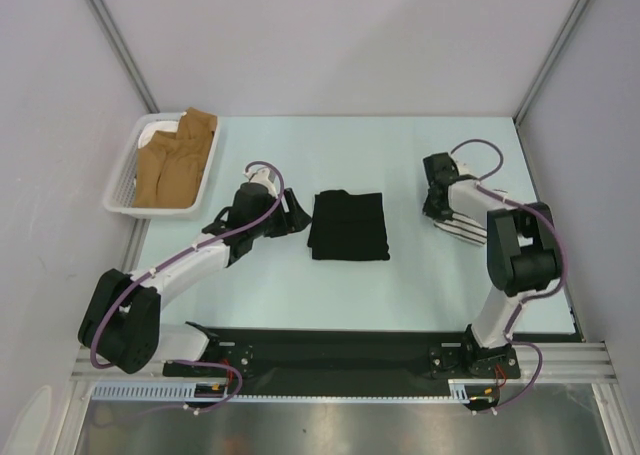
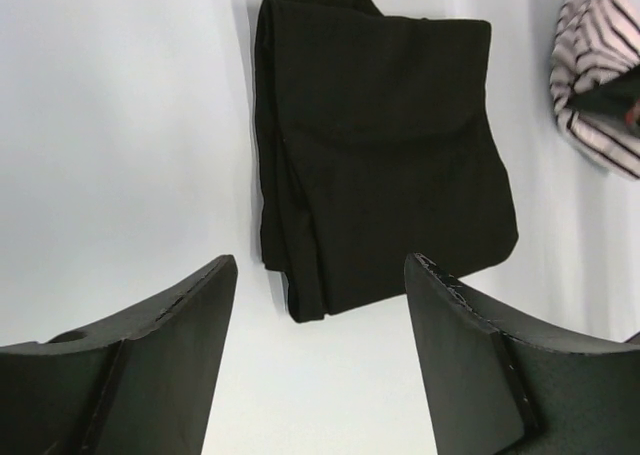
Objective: Fold and stack the tank tops
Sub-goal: Neatly place the folded tank top to the corner
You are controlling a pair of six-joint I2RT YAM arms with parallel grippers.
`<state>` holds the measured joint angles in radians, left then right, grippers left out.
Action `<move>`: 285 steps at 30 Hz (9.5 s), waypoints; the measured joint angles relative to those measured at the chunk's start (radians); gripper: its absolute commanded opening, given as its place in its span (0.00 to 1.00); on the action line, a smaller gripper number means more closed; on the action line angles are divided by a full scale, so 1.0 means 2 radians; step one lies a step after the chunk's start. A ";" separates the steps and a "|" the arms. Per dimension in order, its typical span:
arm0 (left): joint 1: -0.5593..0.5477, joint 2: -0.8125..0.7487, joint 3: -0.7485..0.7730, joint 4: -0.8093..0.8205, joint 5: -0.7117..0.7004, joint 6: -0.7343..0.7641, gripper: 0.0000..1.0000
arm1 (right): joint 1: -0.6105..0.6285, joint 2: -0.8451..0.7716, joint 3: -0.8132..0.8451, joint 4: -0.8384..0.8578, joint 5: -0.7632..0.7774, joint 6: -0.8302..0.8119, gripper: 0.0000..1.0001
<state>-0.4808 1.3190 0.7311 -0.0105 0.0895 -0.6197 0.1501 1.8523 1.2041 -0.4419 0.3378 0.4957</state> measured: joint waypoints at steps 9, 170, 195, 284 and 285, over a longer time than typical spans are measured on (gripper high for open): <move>-0.005 0.000 -0.003 0.000 0.000 0.000 0.74 | 0.157 -0.161 -0.177 -0.009 -0.019 0.021 0.32; -0.225 0.439 0.400 0.022 0.008 -0.115 0.11 | -0.187 -0.188 -0.180 0.030 -0.242 -0.007 0.06; -0.203 0.442 0.443 -0.011 -0.060 -0.059 0.75 | -0.205 -0.201 -0.122 0.043 -0.220 0.001 0.54; -0.220 0.233 0.259 0.003 -0.060 -0.051 0.61 | -0.245 -0.456 -0.281 0.094 -0.299 0.039 1.00; -0.220 0.214 0.247 0.000 -0.067 -0.050 0.63 | -0.235 -0.463 -0.280 0.077 -0.282 0.041 1.00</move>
<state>-0.9207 1.7470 1.2259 -0.0097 -0.0444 -0.7204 -0.3199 0.9260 0.6437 -0.2882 -0.2268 0.5785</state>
